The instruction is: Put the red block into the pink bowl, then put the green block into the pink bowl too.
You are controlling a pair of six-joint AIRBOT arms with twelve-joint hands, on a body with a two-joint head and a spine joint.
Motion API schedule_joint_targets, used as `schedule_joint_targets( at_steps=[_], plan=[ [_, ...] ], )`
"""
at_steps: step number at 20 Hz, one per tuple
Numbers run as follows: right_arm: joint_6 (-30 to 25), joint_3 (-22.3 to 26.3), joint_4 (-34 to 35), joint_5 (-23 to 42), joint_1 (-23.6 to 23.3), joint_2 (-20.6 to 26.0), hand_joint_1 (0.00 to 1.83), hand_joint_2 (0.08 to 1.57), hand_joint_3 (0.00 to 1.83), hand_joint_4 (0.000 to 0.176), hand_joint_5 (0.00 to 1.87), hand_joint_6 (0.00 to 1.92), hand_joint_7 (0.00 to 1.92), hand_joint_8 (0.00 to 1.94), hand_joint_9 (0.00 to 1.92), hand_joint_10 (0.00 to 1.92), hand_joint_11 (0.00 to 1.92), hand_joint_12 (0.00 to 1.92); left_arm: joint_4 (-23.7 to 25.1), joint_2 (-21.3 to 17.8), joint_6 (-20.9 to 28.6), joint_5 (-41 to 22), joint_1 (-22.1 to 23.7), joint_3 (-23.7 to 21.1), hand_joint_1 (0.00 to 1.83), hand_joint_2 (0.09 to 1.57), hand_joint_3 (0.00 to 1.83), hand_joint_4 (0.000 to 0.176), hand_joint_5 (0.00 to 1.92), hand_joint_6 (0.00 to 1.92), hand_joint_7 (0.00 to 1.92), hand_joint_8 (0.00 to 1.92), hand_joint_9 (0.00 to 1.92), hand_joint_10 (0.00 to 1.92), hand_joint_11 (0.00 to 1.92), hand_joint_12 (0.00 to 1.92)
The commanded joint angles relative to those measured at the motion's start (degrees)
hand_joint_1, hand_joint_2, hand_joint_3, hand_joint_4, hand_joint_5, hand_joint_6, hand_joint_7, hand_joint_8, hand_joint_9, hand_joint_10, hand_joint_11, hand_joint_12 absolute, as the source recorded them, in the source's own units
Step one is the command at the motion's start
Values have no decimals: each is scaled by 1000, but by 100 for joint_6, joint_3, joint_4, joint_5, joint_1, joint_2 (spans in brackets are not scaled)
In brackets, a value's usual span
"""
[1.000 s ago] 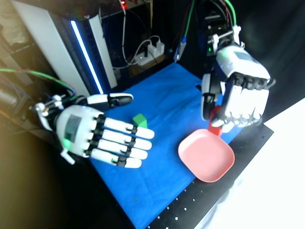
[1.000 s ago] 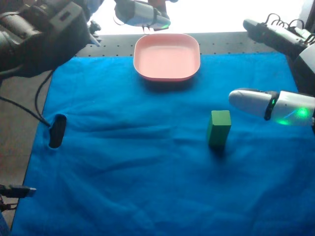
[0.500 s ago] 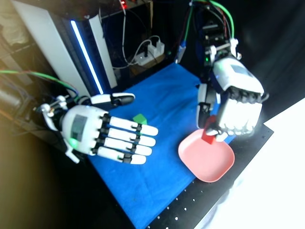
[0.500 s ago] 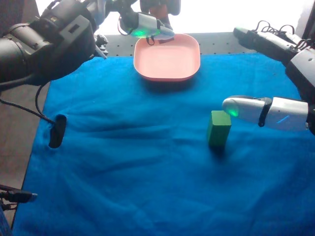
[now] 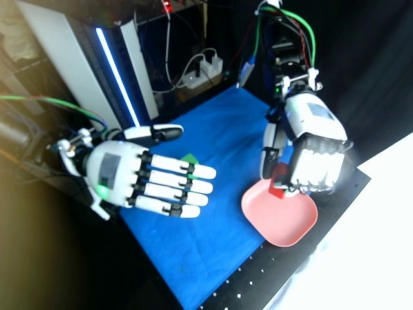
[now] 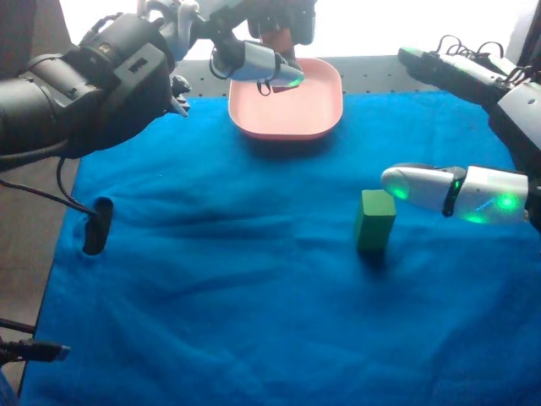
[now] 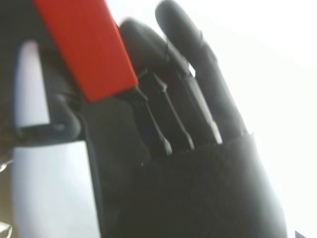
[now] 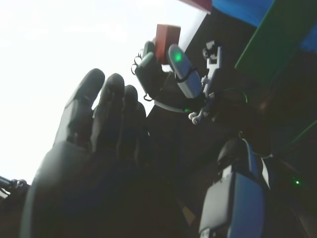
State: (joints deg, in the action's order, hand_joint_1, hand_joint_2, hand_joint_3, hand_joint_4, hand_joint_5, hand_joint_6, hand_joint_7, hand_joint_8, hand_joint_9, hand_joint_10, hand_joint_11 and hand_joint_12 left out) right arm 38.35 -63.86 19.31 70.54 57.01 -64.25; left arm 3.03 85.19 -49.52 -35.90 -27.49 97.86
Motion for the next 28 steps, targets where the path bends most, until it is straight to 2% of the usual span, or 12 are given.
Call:
schedule_joint_targets(
  at_steps=[1, 4, 6, 8, 15, 16, 17, 18, 19, 23, 26, 28],
  plan=[
    [-62, -30, -113, 702, -88, -7, 565, 847, 0, 0, 266, 1, 416, 4, 411, 5, 56, 770, -68, 17, 41, -597, 7, 36, 1381, 1061, 1, 0, 935, 945, 1142, 606, 1114, 986, 746, 1259],
    [-62, -34, -121, 702, -108, -7, 567, 870, 2, 0, 274, 0, 425, 0, 415, 0, 76, 703, 23, 63, 40, -409, -1, 83, 1372, 1083, 1, 0, 926, 954, 1099, 753, 1000, 1113, 515, 1442],
    [-62, -34, -127, 702, -112, -7, 587, 854, 0, 0, 288, 5, 425, 0, 402, 0, 62, 685, 75, 111, 40, -326, -3, 124, 1368, 1097, 1, 0, 910, 928, 1052, 821, 985, 1208, 615, 1551],
    [-62, -34, -130, 702, -112, -7, 579, 859, 0, 0, 271, 0, 413, 0, 390, 0, 54, 680, 75, 166, 40, -277, -7, 180, 1362, 1109, 1, 0, 895, 988, 1049, 835, 922, 1252, 442, 1612],
    [-62, -34, -149, 702, -132, -7, 571, 863, 0, 0, 263, 1, 406, 0, 378, 0, 48, 678, 94, 217, 49, -195, -36, 230, 1365, 1106, 1, 0, 835, 1119, 1017, 854, 1016, 1090, 709, 1194],
    [-62, -33, -149, 702, -133, -7, 582, 860, 0, 0, 265, 1, 407, 0, 381, 1, 50, 679, 101, 217, 49, -190, -38, 230, 1246, 1125, 0, 0, 849, 1160, 1034, 892, 948, 602, 670, 1161],
    [-62, -33, -149, 702, -133, -7, 582, 861, 0, 0, 265, 1, 405, 0, 376, 0, 41, 676, 104, 215, 49, -190, -41, 229, 1198, 1049, 0, 0, 781, 529, 901, 394, 924, 342, 592, 1129],
    [-62, -32, -149, 702, -133, -7, 584, 864, 0, 0, 260, 0, 402, 0, 381, 2, 43, 678, 110, 215, 49, -190, -42, 229, 1202, 1008, 0, 0, 799, 220, 898, 128, 929, 171, 542, 1057],
    [-62, -31, -149, 702, -133, -8, 572, 862, 0, 0, 269, 4, 410, 4, 388, 5, 50, 682, 125, 213, 50, -190, -42, 226, 1186, 997, 0, 0, 808, 84, 882, 33, 935, 84, 529, 1069],
    [-62, -30, -150, 702, -133, -15, 595, 843, 0, 0, 275, 0, 418, 0, 406, 3, 46, 729, 154, 210, 52, -171, -42, 223, 1138, 975, 0, 0, 762, 0, 790, 0, 926, 12, 469, 1165],
    [-84, -32, -152, 702, -133, -15, 584, 849, 3, 0, 272, 4, 404, 0, 386, 0, 29, 738, 160, 185, 52, -150, -41, 217, 1168, 954, 0, 0, 763, 1, 779, 0, 835, 0, 386, 1058],
    [-89, -32, -153, 702, -133, -15, 583, 841, 0, 0, 271, 3, 405, 2, 382, 0, 20, 735, 167, 105, 52, -134, -35, 164, 1121, 970, 5, 12, 756, 1, 788, 4, 820, 2, 326, 1028]
  ],
)
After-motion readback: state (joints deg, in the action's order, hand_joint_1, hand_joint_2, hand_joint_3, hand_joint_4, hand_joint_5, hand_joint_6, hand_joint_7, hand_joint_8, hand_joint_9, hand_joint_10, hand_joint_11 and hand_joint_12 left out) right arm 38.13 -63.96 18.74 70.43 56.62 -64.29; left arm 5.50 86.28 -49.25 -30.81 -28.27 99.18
